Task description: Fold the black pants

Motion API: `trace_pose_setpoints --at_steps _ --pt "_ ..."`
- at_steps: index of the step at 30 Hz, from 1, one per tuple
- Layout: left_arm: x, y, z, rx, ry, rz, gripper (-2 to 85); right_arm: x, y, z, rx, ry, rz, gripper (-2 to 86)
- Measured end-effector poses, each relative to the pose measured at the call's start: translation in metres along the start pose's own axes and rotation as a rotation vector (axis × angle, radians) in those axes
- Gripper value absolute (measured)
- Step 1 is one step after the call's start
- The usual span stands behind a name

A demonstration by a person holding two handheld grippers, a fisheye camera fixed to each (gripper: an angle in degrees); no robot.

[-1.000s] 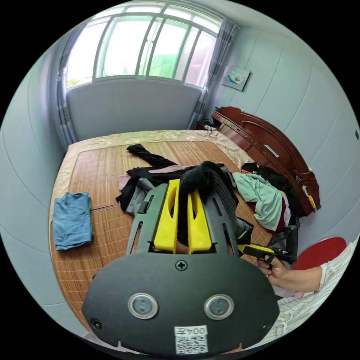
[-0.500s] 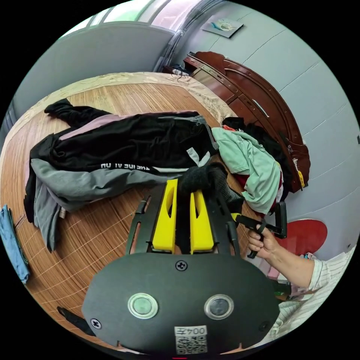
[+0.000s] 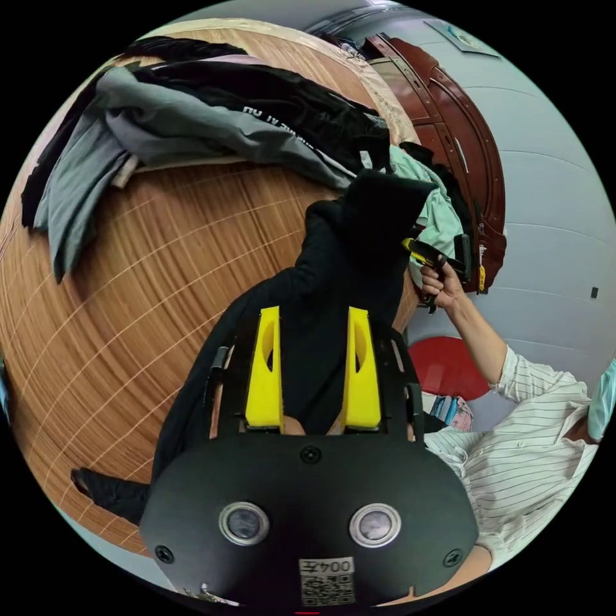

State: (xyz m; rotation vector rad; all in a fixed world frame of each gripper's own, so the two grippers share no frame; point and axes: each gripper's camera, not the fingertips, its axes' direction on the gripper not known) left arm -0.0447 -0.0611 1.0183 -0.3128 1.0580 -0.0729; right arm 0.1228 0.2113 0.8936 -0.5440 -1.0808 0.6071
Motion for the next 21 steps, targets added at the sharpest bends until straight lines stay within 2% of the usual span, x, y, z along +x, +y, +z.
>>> trace_pose_setpoints --at_steps 4,7,9,11,16,21 --pt "-0.038 0.106 -0.001 0.191 0.082 -0.175 13.3 0.018 -0.019 -0.012 -0.039 -0.062 0.030 13.2" --pt "-0.066 0.216 0.015 0.382 0.176 -0.409 12.8 0.034 -0.033 -0.011 -0.060 -0.103 0.106 13.5" --pt "-0.080 0.303 0.037 0.526 0.241 -0.599 12.5 0.041 -0.039 -0.008 -0.086 -0.096 0.138 10.8" --pt "-0.084 0.356 0.059 0.597 0.284 -0.716 12.3 0.041 -0.043 -0.012 -0.085 -0.084 0.131 5.9" --pt "-0.083 0.427 0.107 0.690 0.281 -0.905 12.6 0.019 -0.041 -0.052 0.018 -0.029 0.110 4.5" --pt "-0.084 0.463 0.134 0.675 0.201 -1.124 13.0 -0.016 -0.033 -0.102 0.150 -0.220 0.100 4.2"
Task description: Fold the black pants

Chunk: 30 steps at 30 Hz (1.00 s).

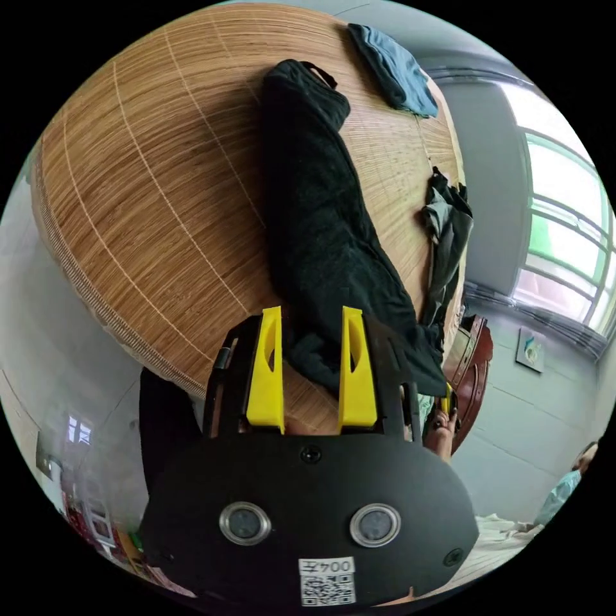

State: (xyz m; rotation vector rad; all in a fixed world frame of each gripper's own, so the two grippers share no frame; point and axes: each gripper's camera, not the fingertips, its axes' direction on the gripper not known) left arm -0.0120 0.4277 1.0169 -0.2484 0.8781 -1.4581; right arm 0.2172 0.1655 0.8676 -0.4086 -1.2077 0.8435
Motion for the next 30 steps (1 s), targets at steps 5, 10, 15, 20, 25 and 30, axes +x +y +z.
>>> trace_pose_setpoints --at_steps 5,10,15,20,25,30 --pt "-0.036 0.030 0.003 -0.028 0.146 -0.093 13.0 -0.045 0.014 -0.018 0.021 -0.181 0.035 4.3" --pt "-0.050 0.067 0.004 -0.050 0.261 -0.130 12.6 -0.084 0.017 -0.032 0.023 -0.296 0.038 4.4" --pt "-0.063 0.110 0.023 -0.108 0.390 -0.177 12.3 -0.124 0.015 -0.055 0.061 -0.376 0.029 4.3" --pt "-0.075 0.134 0.046 -0.119 0.562 -0.268 14.1 -0.160 0.019 -0.075 0.061 -0.439 0.033 4.3" --pt "-0.074 0.153 0.062 -0.115 0.592 -0.288 15.6 -0.188 0.021 -0.095 0.049 -0.472 0.019 4.3" --pt "-0.093 0.161 0.065 0.054 0.794 -0.426 17.2 -0.209 0.020 -0.115 0.036 -0.467 0.002 4.2"
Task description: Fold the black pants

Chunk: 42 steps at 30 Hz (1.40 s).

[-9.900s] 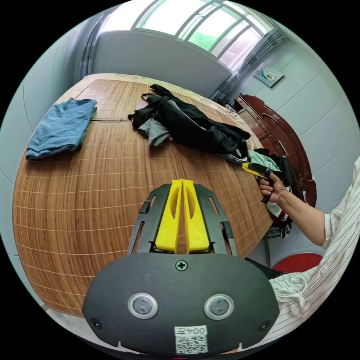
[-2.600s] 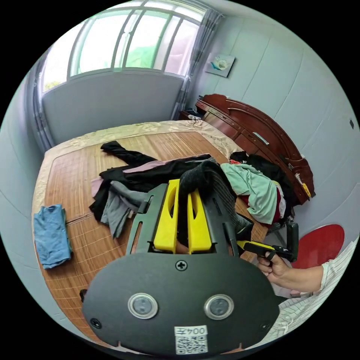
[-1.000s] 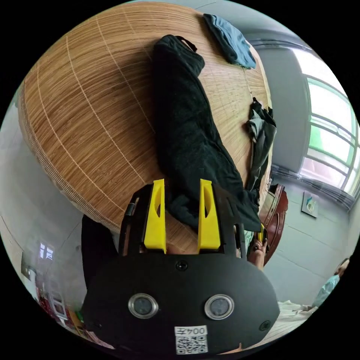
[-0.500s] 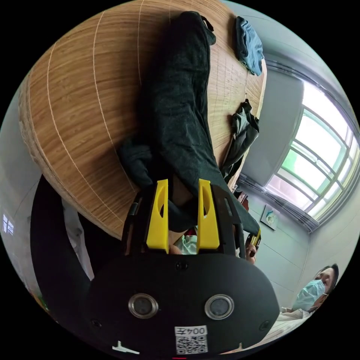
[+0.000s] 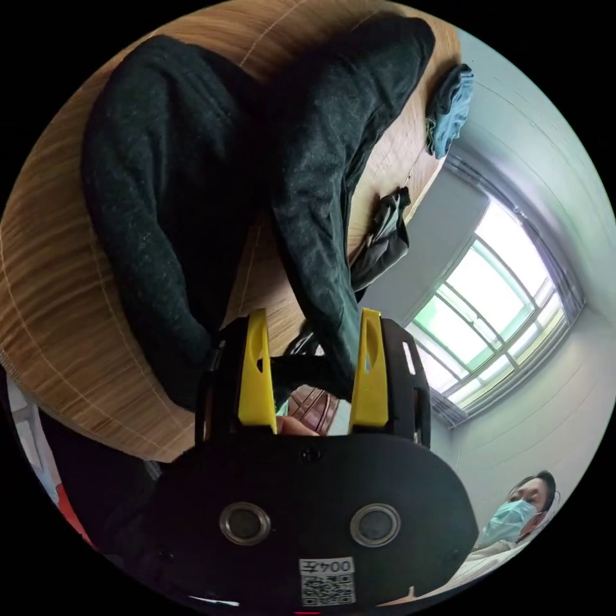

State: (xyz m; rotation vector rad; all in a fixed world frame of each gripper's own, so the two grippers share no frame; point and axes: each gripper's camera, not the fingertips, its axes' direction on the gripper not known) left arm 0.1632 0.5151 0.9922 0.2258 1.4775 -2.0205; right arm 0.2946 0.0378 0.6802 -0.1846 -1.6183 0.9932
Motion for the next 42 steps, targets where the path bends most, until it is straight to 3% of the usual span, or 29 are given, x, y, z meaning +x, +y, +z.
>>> trace_pose_setpoints --at_steps 3,8,18,33,39,42 --pt "-0.007 -0.005 -0.006 0.075 0.198 0.001 14.3 -0.014 -0.001 -0.009 -0.007 0.007 -0.010 4.3" --pt "0.026 -0.005 -0.028 0.190 0.244 0.141 6.4 -0.034 -0.005 -0.031 0.031 0.013 -0.038 4.2" --pt "0.291 0.030 -0.078 0.122 0.026 0.742 5.6 -0.046 -0.044 -0.053 0.046 0.122 -0.085 4.2" --pt "0.607 0.128 -0.093 0.132 0.132 1.158 5.5 -0.179 -0.061 -0.017 0.055 -0.041 -0.284 4.1" --pt "0.684 0.184 -0.128 0.157 0.191 1.354 5.6 -0.217 -0.049 -0.017 0.051 -0.150 -0.425 4.1" --pt "0.674 0.194 -0.142 0.155 0.171 1.384 5.7 -0.209 -0.037 -0.018 0.040 -0.162 -0.470 4.0"
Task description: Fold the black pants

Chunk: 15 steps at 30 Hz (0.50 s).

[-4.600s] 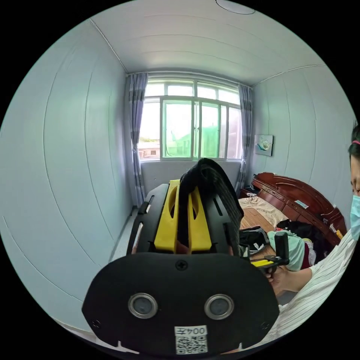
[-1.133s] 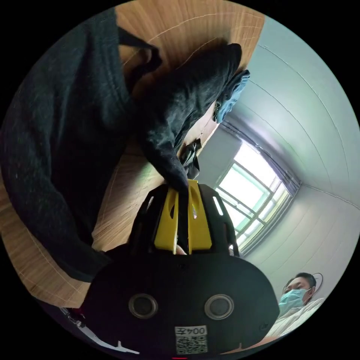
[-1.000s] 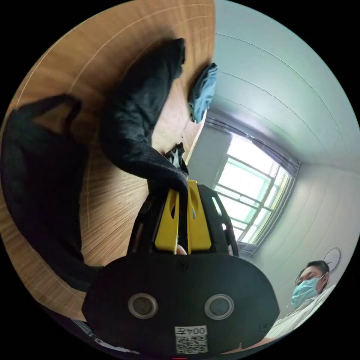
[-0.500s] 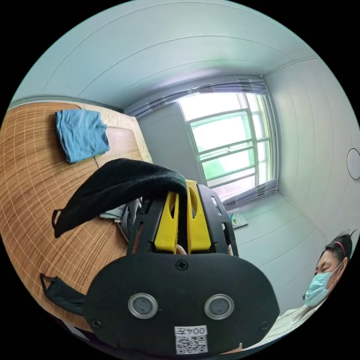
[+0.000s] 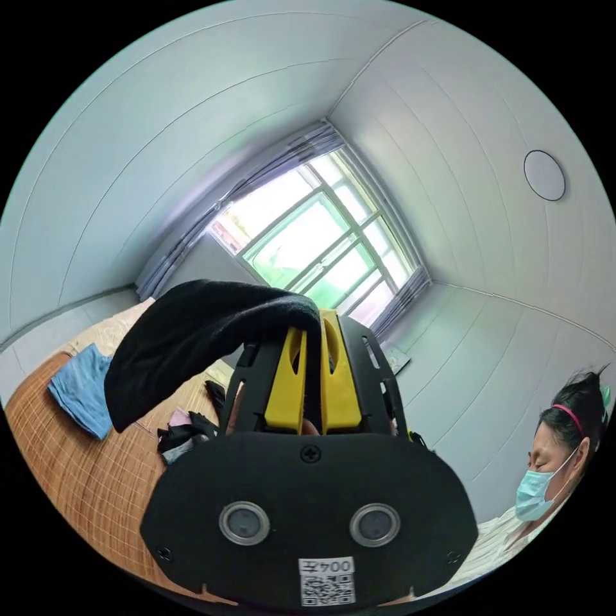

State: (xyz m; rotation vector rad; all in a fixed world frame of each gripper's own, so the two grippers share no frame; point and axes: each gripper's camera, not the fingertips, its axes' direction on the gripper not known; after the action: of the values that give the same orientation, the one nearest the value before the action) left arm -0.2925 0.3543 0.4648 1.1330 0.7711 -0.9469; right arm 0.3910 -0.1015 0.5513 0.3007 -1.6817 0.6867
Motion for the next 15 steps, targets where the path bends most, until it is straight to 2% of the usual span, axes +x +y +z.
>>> trace_pose_setpoints --at_steps 4,7,9,12,15 --pt "-0.032 0.057 -0.018 -0.057 -0.039 -0.063 5.8 0.033 0.038 -0.009 -0.053 0.073 -0.042 4.0" --pt "-0.089 0.131 -0.028 -0.096 -0.132 -0.216 5.7 0.080 0.068 -0.009 -0.168 0.171 -0.042 4.0" --pt "-0.139 0.192 -0.026 -0.146 -0.255 -0.342 5.5 0.121 0.085 -0.008 -0.221 0.201 0.044 4.0" --pt "-0.198 0.255 -0.015 -0.203 -0.323 -0.546 5.3 0.193 0.110 -0.005 -0.298 0.263 0.211 4.0" --pt "-0.212 0.286 0.008 -0.327 -0.421 -0.515 5.3 0.240 0.128 -0.001 -0.411 0.405 0.291 4.0"
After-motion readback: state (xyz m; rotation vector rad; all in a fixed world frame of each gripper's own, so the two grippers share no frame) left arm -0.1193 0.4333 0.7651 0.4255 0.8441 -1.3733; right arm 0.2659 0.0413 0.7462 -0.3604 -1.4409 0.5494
